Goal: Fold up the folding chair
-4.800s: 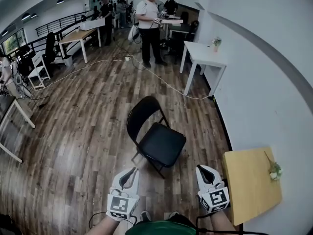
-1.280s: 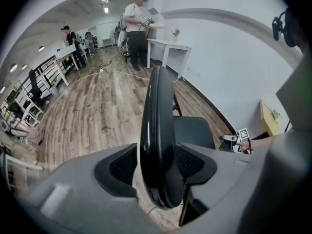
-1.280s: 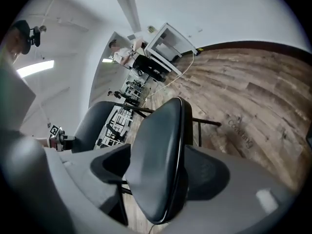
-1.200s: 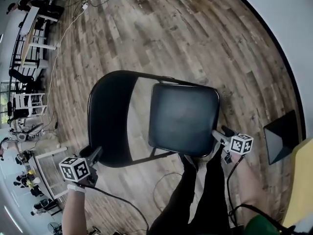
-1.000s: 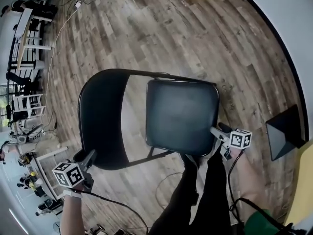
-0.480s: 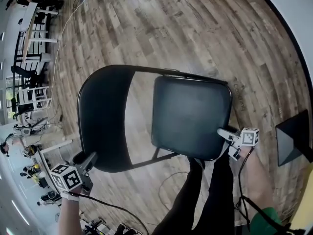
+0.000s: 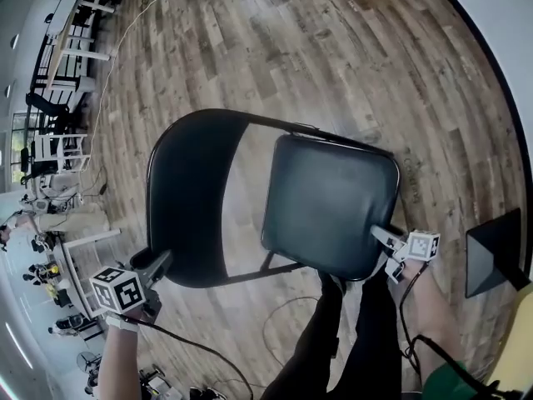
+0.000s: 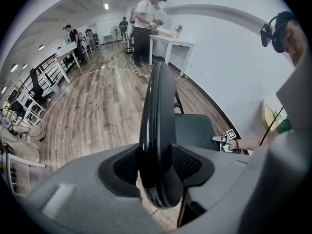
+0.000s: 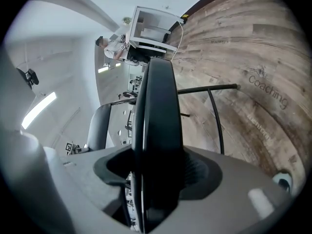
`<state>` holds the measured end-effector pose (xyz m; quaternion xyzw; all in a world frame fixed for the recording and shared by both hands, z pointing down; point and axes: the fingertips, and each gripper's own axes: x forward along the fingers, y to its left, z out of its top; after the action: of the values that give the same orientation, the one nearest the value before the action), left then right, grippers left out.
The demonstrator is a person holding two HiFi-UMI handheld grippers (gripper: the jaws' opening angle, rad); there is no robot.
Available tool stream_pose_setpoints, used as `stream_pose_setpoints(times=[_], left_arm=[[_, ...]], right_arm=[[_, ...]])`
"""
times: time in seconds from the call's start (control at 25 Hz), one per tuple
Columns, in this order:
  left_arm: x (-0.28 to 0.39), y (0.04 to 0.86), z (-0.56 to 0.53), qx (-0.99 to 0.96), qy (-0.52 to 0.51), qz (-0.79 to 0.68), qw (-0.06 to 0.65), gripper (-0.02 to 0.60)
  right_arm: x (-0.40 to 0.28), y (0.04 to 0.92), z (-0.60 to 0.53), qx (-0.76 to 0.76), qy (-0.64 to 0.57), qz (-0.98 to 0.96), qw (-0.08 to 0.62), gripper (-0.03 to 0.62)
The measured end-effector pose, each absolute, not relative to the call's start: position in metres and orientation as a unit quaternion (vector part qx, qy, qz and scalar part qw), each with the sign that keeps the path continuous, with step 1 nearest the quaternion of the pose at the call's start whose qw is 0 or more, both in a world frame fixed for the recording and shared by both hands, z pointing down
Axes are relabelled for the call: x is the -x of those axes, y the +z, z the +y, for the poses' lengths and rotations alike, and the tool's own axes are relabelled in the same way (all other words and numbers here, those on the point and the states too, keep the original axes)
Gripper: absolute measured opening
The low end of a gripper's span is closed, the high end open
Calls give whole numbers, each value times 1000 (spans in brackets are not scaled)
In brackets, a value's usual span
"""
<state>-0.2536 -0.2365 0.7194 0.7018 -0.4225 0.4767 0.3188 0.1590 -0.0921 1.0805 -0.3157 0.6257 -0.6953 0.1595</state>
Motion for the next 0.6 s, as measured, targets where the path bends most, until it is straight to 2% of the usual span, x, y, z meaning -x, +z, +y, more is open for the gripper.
stream_pose_setpoints(times=[0.6], left_arm=[[276,650,-241,-727,454,-439,270,193]], right_arm=[[-91,985,-121,399,-681,612,51,273]])
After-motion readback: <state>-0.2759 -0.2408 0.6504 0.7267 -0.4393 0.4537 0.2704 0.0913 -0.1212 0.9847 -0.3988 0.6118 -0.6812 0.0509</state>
